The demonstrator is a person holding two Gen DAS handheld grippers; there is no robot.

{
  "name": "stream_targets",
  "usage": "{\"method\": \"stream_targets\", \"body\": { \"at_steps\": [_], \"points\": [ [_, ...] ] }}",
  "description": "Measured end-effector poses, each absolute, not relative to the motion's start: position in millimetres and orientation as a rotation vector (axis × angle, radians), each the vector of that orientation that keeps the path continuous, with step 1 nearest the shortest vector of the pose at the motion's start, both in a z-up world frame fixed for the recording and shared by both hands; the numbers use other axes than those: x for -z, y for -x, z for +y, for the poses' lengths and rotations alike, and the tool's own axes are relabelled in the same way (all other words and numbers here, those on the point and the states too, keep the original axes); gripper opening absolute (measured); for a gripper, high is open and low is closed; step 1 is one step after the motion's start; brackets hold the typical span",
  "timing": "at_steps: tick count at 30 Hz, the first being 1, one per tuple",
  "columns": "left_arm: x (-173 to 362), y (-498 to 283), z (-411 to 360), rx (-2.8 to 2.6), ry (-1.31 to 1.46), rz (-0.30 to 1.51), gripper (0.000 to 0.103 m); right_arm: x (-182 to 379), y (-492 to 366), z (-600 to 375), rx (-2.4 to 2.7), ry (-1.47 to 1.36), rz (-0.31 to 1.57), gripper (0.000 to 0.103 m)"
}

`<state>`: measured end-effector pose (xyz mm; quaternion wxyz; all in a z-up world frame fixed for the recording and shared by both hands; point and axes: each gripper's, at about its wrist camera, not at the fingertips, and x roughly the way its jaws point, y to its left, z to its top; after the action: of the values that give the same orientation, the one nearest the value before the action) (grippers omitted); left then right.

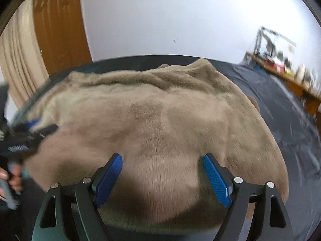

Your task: Fold clothes

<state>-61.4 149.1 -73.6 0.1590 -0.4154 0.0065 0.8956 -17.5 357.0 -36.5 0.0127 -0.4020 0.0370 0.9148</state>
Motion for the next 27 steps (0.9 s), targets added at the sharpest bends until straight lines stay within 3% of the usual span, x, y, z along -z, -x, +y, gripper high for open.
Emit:
{"method": "stream_targets", "body": {
  "at_steps": [6, 10, 19, 27],
  "points": [
    [73.7, 58.8, 150.5, -2.575, 1.190, 0.020, 0.100, 10.9, -37.8, 405.0, -2.828, 1.152, 0.341, 0.085],
    [74.2, 57.6, 150.1, -2.578, 1.188, 0.017, 0.101, 19.7, -64.4, 447.6, -2.723, 1.163, 0.588, 0.085],
    [72.3, 56.0, 148.4, -2.575, 1.186, 0.009, 0.101, 45.6, -76.9, 478.1, -2.647, 1.143, 0.951, 0.085],
    [72.6, 57.2, 149.8, -2.577, 1.188, 0.013, 0.101, 57.4, -58.7, 480.3, -2.620, 1.136, 1.065, 0.085]
  ]
}}
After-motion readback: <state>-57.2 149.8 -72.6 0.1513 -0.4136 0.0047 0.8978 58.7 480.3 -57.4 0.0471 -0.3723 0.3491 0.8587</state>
